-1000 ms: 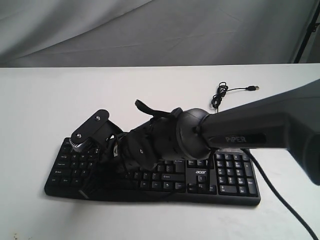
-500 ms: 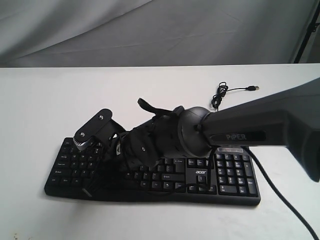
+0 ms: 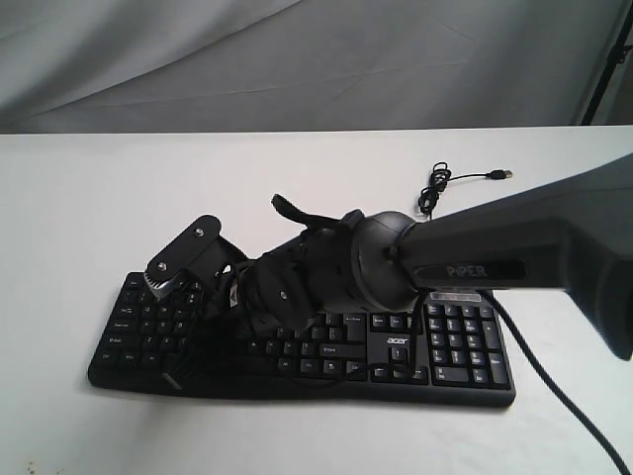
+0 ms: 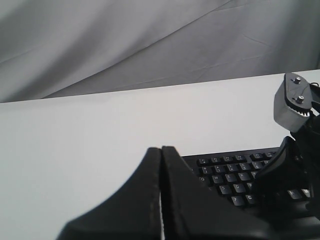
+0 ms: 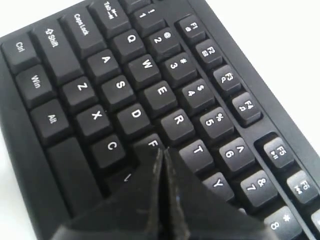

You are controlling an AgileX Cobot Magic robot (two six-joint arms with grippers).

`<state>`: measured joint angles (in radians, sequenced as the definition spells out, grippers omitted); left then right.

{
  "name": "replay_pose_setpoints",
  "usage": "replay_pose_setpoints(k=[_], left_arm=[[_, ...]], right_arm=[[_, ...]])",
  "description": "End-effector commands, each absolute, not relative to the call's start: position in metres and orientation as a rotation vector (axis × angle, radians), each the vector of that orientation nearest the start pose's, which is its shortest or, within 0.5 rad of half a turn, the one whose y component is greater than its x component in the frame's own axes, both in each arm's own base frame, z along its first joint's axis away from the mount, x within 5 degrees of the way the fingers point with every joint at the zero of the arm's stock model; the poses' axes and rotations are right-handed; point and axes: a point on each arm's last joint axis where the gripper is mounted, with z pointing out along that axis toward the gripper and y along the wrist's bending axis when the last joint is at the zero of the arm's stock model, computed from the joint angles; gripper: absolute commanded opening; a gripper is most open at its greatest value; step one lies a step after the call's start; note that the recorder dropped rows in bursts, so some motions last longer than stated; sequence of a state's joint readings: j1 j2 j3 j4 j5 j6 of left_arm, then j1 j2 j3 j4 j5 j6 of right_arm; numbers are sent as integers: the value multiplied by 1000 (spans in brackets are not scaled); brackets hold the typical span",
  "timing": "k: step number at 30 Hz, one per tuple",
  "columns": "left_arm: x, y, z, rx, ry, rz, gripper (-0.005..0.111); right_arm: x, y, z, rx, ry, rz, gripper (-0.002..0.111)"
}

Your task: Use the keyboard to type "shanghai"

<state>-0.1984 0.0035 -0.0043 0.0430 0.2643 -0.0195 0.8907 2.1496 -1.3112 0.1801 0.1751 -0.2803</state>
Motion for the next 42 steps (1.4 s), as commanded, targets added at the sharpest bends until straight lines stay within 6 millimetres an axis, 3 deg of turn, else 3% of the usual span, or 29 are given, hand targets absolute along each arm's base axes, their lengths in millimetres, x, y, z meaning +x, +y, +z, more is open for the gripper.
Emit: replay_pose_setpoints(k=[1,5,10,20,32,42], left_arm=[[54,-10,190,185,1735,-124,0],[54,-10,190,185,1735,-124,0],[54,-10,190,185,1735,-124,0],[54,-10,190,185,1735,-124,0],[54,-10,190,185,1735,-124,0],[54,-10,190,185,1735,-124,0]], right_arm=[[277,343,113,-1231,2206,353,0],[274,340,134,-1247,2154,348,0],[267,324,145,-1215,2168,353,0],[266,319,124,-1142,2201,369,0],[269,320,124,-1119,2182,374,0],[269,320,105,-1125,2226,361,0]])
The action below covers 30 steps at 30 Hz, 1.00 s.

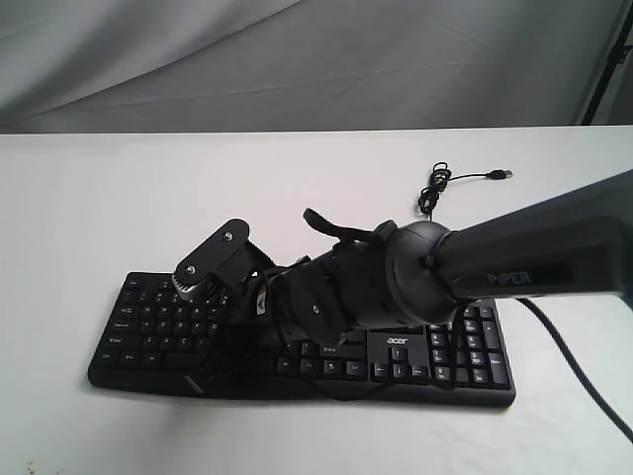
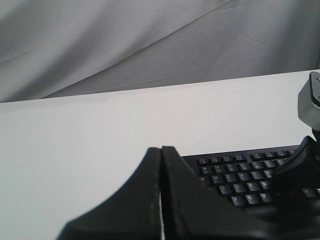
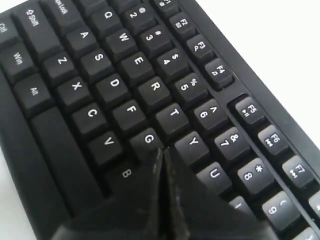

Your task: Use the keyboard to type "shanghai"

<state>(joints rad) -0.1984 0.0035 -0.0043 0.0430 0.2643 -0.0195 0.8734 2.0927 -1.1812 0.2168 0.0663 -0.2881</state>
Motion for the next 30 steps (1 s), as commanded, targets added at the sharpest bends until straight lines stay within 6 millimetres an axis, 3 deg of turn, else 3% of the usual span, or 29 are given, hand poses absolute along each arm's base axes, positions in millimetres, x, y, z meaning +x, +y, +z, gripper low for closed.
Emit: replay_pose_setpoints(k=[1,11,17,22,26,30], left_arm=[[54,-10,190,185,1735,-124,0],[54,-10,190,185,1735,-124,0],[54,-10,190,185,1735,-124,0],[54,-10,190,185,1735,-124,0],[54,-10,190,185,1735,-124,0],[54,-10,190,185,1735,-124,0]], right_arm=[[269,320,105,-1126,2228,361,0],[268,319,106,-1133,2237,361,0],[266,321,141,-1127,2200,393,0],[271,352,158,-1183,2177,434,0],[275,384,152,-1247,2153,454,0],[281,404,142,-1276,2149,463,0]])
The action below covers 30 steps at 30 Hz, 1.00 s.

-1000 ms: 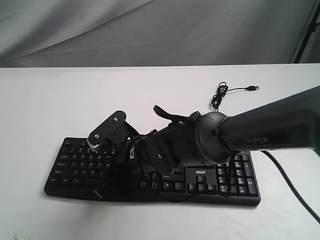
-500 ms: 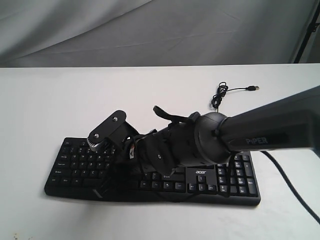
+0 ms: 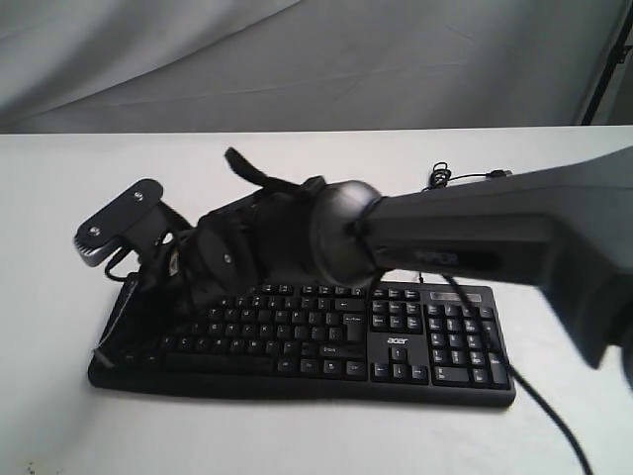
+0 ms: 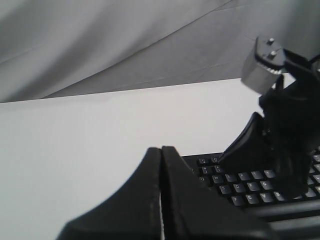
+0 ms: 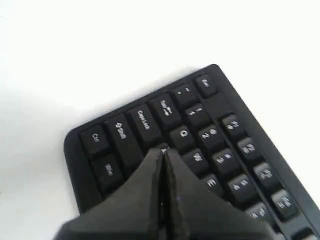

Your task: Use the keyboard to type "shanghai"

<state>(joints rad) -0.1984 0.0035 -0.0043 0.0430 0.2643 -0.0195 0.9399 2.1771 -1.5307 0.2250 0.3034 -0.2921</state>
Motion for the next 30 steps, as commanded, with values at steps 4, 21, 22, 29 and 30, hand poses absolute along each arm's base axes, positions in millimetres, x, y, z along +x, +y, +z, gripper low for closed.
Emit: replay_pose_setpoints(k=[4,21,22,29,30], left_arm=[[54,-10,190,185,1735,-124,0],[54,-10,190,185,1735,-124,0],[54,-10,190,185,1735,-124,0],[54,-10,190,185,1735,-124,0],[54,-10,190,185,1735,-124,0]], right_arm=[[285,416,132,-1295,2155,467,0],[290,413,123,-1322,2162,431,0],[290,413,123,-1325,2166,429,0],[292,411,123,-1330,2166,418,0],[292,411,121,-1332,2168,417,0]])
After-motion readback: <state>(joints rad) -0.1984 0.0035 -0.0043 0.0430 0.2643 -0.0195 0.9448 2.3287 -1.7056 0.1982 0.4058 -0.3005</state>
